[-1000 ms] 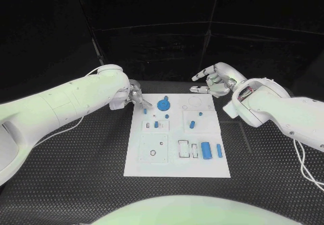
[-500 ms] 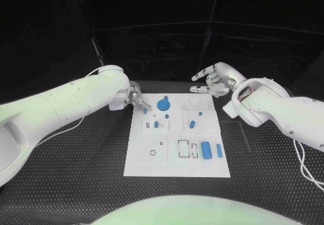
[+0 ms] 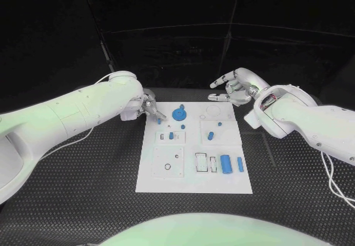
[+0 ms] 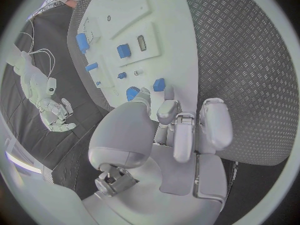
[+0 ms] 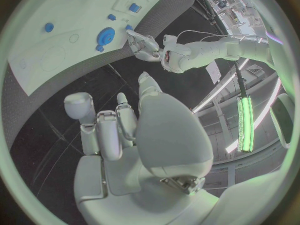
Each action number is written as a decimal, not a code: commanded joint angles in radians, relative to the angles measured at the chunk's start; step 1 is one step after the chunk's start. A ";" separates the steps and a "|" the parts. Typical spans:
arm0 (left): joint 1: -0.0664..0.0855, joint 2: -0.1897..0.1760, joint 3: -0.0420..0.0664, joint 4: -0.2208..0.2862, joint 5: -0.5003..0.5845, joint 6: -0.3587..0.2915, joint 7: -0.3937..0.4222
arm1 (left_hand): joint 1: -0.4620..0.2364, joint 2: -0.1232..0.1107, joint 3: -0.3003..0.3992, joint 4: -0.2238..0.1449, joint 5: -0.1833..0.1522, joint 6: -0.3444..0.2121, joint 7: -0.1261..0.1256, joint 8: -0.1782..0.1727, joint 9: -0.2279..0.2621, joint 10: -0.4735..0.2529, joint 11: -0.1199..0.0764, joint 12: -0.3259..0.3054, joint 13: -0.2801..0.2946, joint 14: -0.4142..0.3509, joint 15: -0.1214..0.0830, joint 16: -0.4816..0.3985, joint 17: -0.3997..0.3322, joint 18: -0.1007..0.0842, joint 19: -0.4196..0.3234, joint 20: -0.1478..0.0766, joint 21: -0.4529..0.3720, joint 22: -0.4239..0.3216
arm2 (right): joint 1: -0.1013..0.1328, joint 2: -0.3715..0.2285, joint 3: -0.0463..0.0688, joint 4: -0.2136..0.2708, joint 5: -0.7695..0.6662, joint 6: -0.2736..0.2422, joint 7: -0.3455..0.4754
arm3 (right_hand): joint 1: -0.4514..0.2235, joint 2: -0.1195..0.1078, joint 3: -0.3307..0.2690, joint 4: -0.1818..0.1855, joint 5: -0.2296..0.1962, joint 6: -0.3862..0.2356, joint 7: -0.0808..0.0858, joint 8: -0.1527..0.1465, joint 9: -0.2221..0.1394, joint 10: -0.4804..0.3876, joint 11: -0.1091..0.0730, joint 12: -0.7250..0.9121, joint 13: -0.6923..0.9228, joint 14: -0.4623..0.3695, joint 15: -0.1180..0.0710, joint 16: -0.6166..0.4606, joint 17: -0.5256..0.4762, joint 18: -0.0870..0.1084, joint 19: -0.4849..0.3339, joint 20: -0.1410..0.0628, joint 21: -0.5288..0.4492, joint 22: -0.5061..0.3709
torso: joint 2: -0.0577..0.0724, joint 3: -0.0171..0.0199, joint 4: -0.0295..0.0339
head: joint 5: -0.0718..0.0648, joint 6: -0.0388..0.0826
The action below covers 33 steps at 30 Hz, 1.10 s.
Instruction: Assemble the parts on the task board
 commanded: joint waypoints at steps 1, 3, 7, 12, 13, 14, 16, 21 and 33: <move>0.001 0.001 0.000 0.003 0.009 0.011 -0.002 | 0.015 0.001 -0.006 0.001 0.001 0.006 -0.001 0.006 0.002 0.001 -0.008 0.003 -0.001 0.104 0.001 0.006 0.263 -0.009 0.001 0.001 0.000 -0.001 | 0.002 0.001 0.001 0.000 -0.003 0.005 0.008 | -0.008 0.002 -0.008 0.000 -0.001 -0.005 -0.002 0.007 -0.001 0.000 -0.006 0.001 0.000 0.060 -0.009 -0.006 0.067 0.010 -0.003 0.000 -0.007 0.000 | 0.000 -0.0002 0.0002 | 0.000 0.000; 0.001 0.001 0.000 0.004 0.012 0.013 -0.002 | 0.018 0.003 -0.006 0.000 0.001 0.007 -0.001 0.007 0.002 0.002 -0.008 0.003 -0.001 0.104 0.000 0.006 0.263 -0.009 0.001 0.001 0.000 0.000 | 0.002 0.000 0.001 -0.001 -0.003 0.005 0.008 | -0.008 0.002 -0.008 0.000 -0.001 -0.005 -0.002 0.007 -0.001 0.000 -0.006 0.001 0.000 0.060 -0.009 -0.006 0.067 0.010 -0.003 0.000 -0.007 0.000 | 0.000 -0.0004 0.0003 | 0.000 0.000; 0.001 0.000 0.000 0.008 0.022 0.021 -0.001 | 0.020 0.004 -0.007 0.000 0.001 0.008 -0.001 0.008 0.003 0.000 -0.009 0.001 -0.003 0.104 0.000 0.006 0.263 -0.009 0.000 0.001 -0.001 -0.002 | 0.002 0.001 0.001 -0.002 -0.003 0.004 0.009 | -0.007 0.003 -0.008 -0.001 -0.001 -0.004 -0.002 0.007 -0.001 0.000 -0.006 0.000 0.000 0.060 -0.009 -0.006 0.066 0.010 -0.003 0.000 -0.007 -0.001 | 0.000 -0.0006 -0.0001 | 0.000 0.000; 0.001 -0.001 0.000 0.011 0.027 0.019 0.000 | 0.028 0.007 -0.008 -0.002 0.002 0.009 -0.002 0.009 0.004 -0.001 -0.009 0.000 -0.005 0.104 0.000 0.006 0.263 -0.008 -0.001 0.000 -0.002 -0.004 | 0.002 0.002 0.001 -0.004 -0.003 0.004 0.010 | -0.007 0.003 -0.008 -0.001 -0.001 -0.004 -0.002 0.007 -0.001 0.000 -0.006 0.000 0.000 0.060 -0.009 -0.006 0.066 0.010 -0.003 0.000 -0.007 -0.001 | 0.000 -0.0007 0.0001 | 0.000 0.000; 0.000 -0.001 0.000 0.011 0.028 0.019 0.001 | 0.032 0.009 -0.008 -0.003 0.002 0.009 -0.002 0.010 0.004 -0.001 -0.010 -0.001 -0.005 0.104 -0.001 0.006 0.263 -0.008 -0.001 0.000 -0.002 -0.003 | 0.002 0.002 0.001 -0.004 -0.003 0.004 0.010 | -0.007 0.003 -0.008 -0.001 -0.001 -0.004 -0.002 0.007 -0.001 0.000 -0.006 0.000 0.000 0.060 -0.009 -0.006 0.066 0.010 -0.003 0.000 -0.007 -0.001 | 0.000 -0.0006 0.0001 | 0.000 0.000; 0.000 -0.001 0.000 0.012 0.030 0.019 0.001 | 0.037 0.013 -0.008 -0.003 0.003 0.010 -0.003 0.011 0.005 0.000 -0.010 0.000 -0.004 0.104 -0.001 0.006 0.263 -0.009 -0.001 0.000 -0.002 -0.003 | 0.002 0.003 0.001 -0.004 -0.003 0.004 0.010 | -0.008 0.003 -0.008 0.000 0.000 -0.004 -0.002 0.008 -0.001 0.000 -0.006 0.001 0.000 0.060 -0.009 -0.006 0.067 0.010 -0.003 0.000 -0.008 -0.001 | 0.000 -0.0004 0.0002 | 0.000 -0.002; 0.000 -0.002 0.000 0.012 0.035 0.018 0.001 | 0.045 0.015 -0.008 -0.005 0.003 0.011 -0.004 0.013 0.007 -0.001 -0.011 -0.001 -0.005 0.104 -0.001 0.006 0.263 -0.009 -0.001 -0.001 -0.002 -0.003 | 0.002 0.003 0.001 -0.005 -0.003 0.004 0.011 | -0.008 0.006 -0.008 0.000 0.000 -0.004 -0.002 0.008 -0.001 0.001 -0.006 0.002 0.001 0.060 -0.009 -0.006 0.067 0.010 -0.003 0.000 -0.008 -0.001 | 0.000 -0.0006 -0.0002 | 0.000 -0.003; 0.000 -0.002 0.000 0.012 0.041 0.014 0.002 | 0.071 0.028 -0.007 -0.013 0.004 0.012 -0.005 0.017 0.012 -0.001 -0.012 -0.002 -0.007 0.104 -0.003 0.006 0.263 -0.009 -0.001 -0.002 -0.003 -0.002 | 0.002 0.003 0.001 -0.007 -0.003 0.004 0.012 | -0.010 0.008 -0.009 0.001 0.001 -0.003 -0.003 0.009 -0.001 0.001 -0.006 0.003 0.002 0.061 -0.009 -0.006 0.067 0.010 -0.002 0.000 -0.008 -0.001 | 0.000 -0.0006 -0.0003 | 0.000 -0.003; 0.000 -0.003 0.000 0.012 0.044 0.000 0.006 | 0.227 0.103 0.086 -0.096 0.004 -0.004 -0.017 0.028 0.030 -0.006 -0.023 -0.012 -0.014 0.104 -0.012 0.006 0.263 -0.008 -0.002 -0.010 -0.005 -0.001 | 0.002 0.003 0.001 -0.009 -0.003 0.004 0.013 | -0.010 0.008 -0.009 0.001 0.001 -0.003 -0.003 0.009 -0.001 0.001 -0.006 0.003 0.002 0.061 -0.009 -0.006 0.067 0.010 -0.002 0.000 -0.008 -0.001 | 0.000 -0.0005 0.0001 | 0.001 -0.007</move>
